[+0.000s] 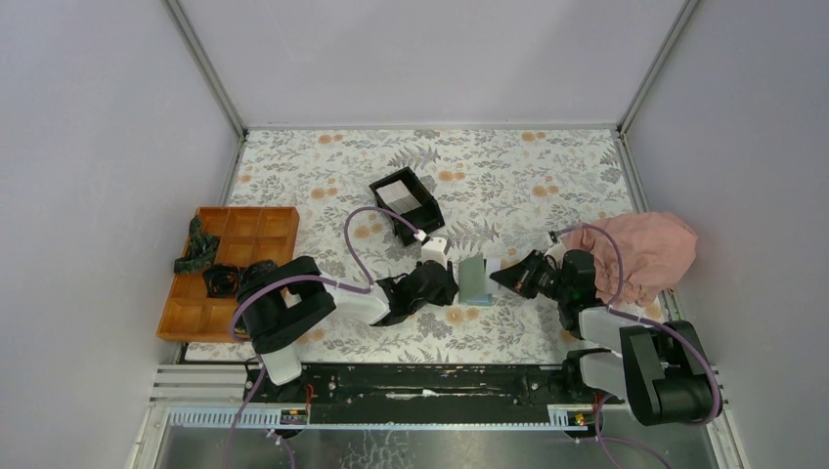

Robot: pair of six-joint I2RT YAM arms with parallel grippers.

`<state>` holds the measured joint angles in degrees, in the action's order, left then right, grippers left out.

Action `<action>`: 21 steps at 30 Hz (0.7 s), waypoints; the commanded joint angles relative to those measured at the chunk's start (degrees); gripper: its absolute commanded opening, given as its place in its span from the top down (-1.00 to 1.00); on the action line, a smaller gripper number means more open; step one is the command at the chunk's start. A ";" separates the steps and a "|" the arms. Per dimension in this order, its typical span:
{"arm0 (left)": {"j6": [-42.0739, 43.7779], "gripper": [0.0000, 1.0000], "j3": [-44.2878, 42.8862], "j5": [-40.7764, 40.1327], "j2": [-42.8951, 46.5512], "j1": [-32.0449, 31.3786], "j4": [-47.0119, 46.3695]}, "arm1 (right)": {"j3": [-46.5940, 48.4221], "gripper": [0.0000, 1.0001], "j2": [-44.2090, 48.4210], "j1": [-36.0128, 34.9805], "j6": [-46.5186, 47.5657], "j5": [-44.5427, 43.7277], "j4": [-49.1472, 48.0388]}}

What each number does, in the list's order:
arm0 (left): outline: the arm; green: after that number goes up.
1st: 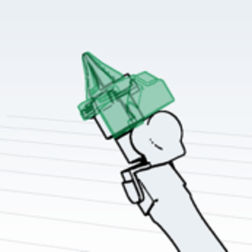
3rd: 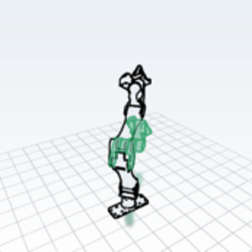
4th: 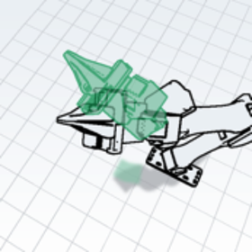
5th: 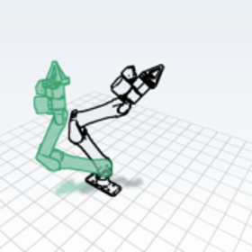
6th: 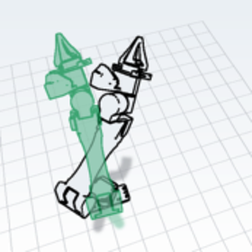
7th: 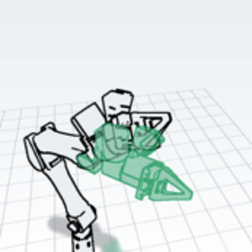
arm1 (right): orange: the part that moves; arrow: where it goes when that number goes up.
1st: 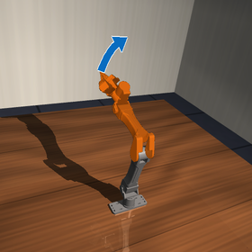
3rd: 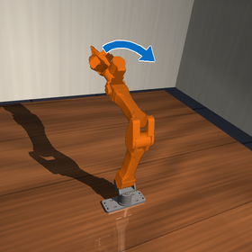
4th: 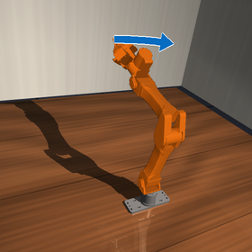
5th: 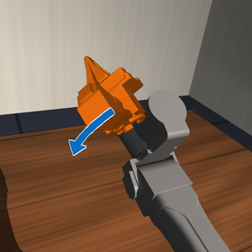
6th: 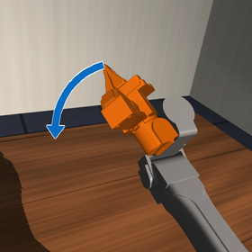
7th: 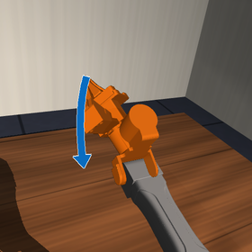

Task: Put the credit cards into the card holder
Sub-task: Open the card holder at the center of the board.

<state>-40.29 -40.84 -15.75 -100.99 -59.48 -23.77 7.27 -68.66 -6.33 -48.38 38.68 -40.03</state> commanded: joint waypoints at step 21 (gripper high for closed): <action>-1.10 0.40 5.31 3.20 -0.32 -0.44 -2.77 | 8.02 1.00 -4.57 -18.28 3.07 -11.63 2.15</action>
<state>-41.43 -37.74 -15.00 -100.66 -59.46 -28.64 11.77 -72.05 -21.54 -48.42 30.81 -39.20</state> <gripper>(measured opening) 0.294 0.014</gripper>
